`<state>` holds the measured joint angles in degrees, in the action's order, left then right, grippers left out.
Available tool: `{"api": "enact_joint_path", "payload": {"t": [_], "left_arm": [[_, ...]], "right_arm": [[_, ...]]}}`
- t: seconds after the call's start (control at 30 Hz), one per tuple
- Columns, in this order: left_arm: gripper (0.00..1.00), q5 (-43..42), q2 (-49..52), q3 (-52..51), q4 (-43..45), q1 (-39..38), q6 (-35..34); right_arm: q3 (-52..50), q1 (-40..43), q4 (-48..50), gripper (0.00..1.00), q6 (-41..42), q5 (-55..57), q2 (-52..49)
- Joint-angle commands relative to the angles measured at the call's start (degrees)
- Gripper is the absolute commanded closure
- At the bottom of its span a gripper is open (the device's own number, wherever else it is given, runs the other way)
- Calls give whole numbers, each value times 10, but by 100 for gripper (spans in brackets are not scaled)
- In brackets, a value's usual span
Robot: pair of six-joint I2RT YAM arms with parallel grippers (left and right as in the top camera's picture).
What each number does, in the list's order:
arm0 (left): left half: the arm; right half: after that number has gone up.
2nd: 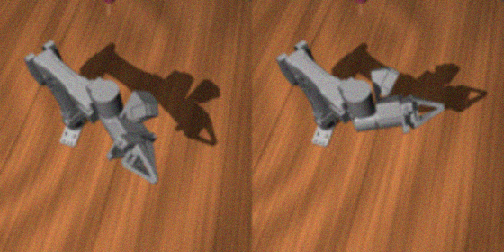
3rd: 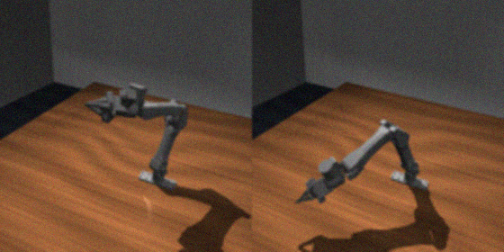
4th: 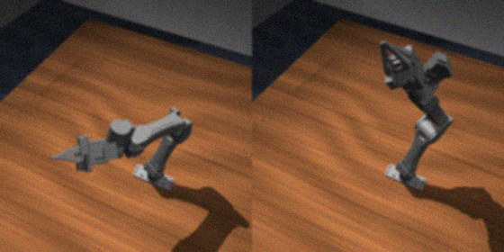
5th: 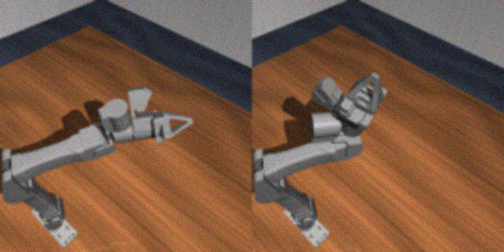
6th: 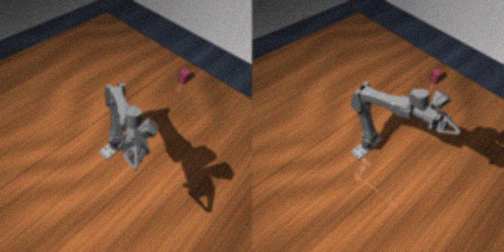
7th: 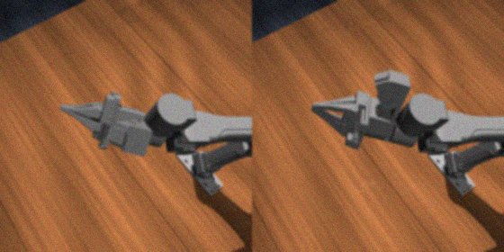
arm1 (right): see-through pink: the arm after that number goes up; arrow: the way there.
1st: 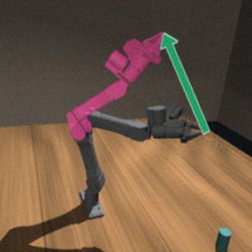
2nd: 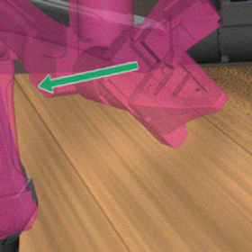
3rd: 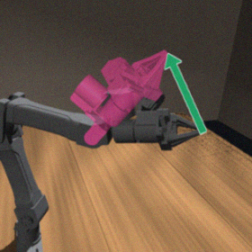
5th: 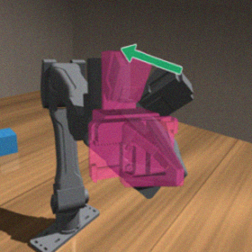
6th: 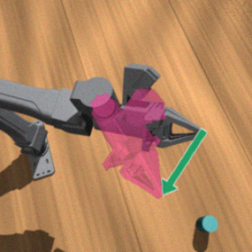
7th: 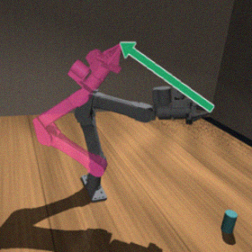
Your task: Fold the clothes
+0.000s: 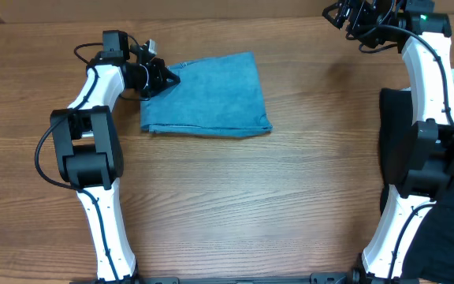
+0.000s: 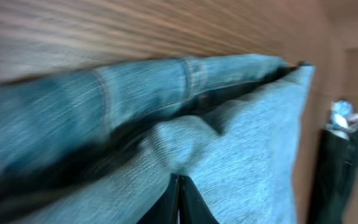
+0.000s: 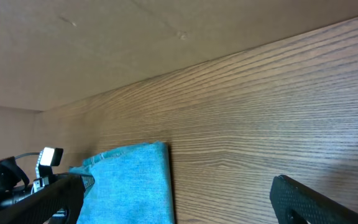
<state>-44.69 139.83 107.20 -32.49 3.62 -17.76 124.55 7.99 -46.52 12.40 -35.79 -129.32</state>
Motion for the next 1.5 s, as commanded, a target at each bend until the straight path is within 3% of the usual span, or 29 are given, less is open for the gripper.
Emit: {"api": "enact_joint_path", "payload": {"t": [0.0, 0.07, 0.17, 0.23, 0.3, 0.33, 0.47, 0.57, 0.6, 0.77, 0.8, 0.83, 0.87, 0.9, 1.27, 1.37, 1.47], "left_arm": [[96, -52, 1, 36, 14, 2, 11], [95, -50, -31, 94, -26, 2, 20], [74, 38, -91, 186, -156, 2, 26], [32, 106, -122, 201, -246, -1, 53], [4, 222, -119, 194, -360, -7, 78], [0, 235, -108, 182, -393, -8, 90], [0, 242, -51, 137, -415, -22, 100], [0, 319, -38, 136, -396, -47, 85], [7, 355, -40, 146, -401, -60, 83], [10, 376, -58, 271, -433, -113, 101], [16, 411, -58, 297, -424, -129, 104], [32, 437, -58, 311, -407, -139, 115], [80, 454, -58, 315, -370, -151, 161], [92, 460, -56, 310, -338, -157, 189], [96, 473, 108, 304, -132, -98, 208], [96, 460, 131, 304, -160, -90, 189], [96, 447, 126, 306, -282, -98, 157]], "right_arm": [[3, 1, 1, 0, 0, -3, 2], [3, 1, 1, 0, 0, -3, 2], [3, 1, 1, 0, 0, -3, 2], [3, 1, 1, 0, 0, -3, 2], [3, 1, 1, 0, 0, -3, 2], [3, 1, 1, 0, 0, -3, 2], [3, 1, 1, 0, 0, -3, 2], [3, 1, 1, 0, 0, -3, 2], [3, 1, 1, 0, 0, -3, 2], [3, 1, 1, 0, 0, -3, 2], [3, 1, 1, 0, 0, -3, 2], [3, 1, 1, 0, 0, -3, 2], [3, 1, 1, 0, 1, -3, 2], [3, 1, 1, 0, 0, -3, 2], [3, 1, 1, 0, 0, -3, 2], [3, 1, 1, 0, 1, -3, 2], [3, 1, 1, 0, 0, -3, 2]]}}
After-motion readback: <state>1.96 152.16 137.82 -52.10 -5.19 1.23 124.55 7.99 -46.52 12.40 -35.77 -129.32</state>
